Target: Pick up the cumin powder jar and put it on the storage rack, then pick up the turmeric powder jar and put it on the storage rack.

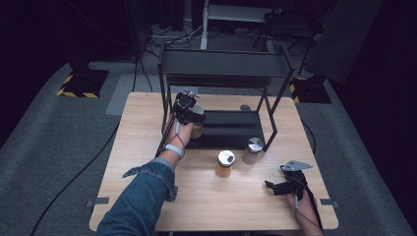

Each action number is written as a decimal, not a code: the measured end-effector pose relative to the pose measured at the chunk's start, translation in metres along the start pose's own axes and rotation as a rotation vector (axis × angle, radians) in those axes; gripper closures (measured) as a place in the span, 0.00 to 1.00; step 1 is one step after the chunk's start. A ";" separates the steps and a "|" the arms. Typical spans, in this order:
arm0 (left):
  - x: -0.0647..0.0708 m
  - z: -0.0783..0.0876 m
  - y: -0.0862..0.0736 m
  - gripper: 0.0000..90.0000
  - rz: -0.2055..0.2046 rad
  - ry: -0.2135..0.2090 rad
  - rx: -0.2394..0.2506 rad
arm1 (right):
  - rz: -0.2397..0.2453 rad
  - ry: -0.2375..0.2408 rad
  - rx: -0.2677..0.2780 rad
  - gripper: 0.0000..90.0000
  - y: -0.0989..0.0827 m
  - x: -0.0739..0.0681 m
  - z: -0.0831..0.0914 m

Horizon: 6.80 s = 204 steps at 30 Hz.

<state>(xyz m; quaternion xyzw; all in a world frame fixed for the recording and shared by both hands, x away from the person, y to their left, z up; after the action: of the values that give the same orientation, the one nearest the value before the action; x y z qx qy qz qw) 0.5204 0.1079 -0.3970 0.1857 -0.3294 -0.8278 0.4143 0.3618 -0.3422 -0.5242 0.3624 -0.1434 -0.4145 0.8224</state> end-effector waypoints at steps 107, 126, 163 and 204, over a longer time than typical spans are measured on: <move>0.037 0.063 -0.248 0.00 -0.087 -0.051 -0.017 | -0.005 -0.005 -0.002 0.01 0.001 -0.001 -0.001; 0.036 0.063 -0.248 0.00 -0.087 -0.055 -0.017 | -0.020 0.072 0.058 0.01 0.005 0.002 0.013; 0.036 0.062 -0.247 0.00 -0.085 -0.055 -0.014 | 0.120 0.105 0.266 0.02 0.068 -0.036 0.060; 0.036 0.062 -0.247 0.00 -0.084 -0.054 -0.013 | 0.255 0.267 0.172 0.03 0.139 -0.109 -0.011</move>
<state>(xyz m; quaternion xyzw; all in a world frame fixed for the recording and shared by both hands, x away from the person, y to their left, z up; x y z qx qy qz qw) 0.3237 0.2116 -0.5271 0.1744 -0.3267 -0.8514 0.3713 0.3810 -0.1970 -0.4260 0.4621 -0.1127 -0.2412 0.8459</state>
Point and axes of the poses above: each handheld gripper's, and its own axes: z roughly backward along the jaws, y roughly out of its top, x roughly to its right, the point moved 10 cm from there along -z, roughly forward along the jaws, and after that the axes turned 6 degrees about -z, right-handed, at the moved point
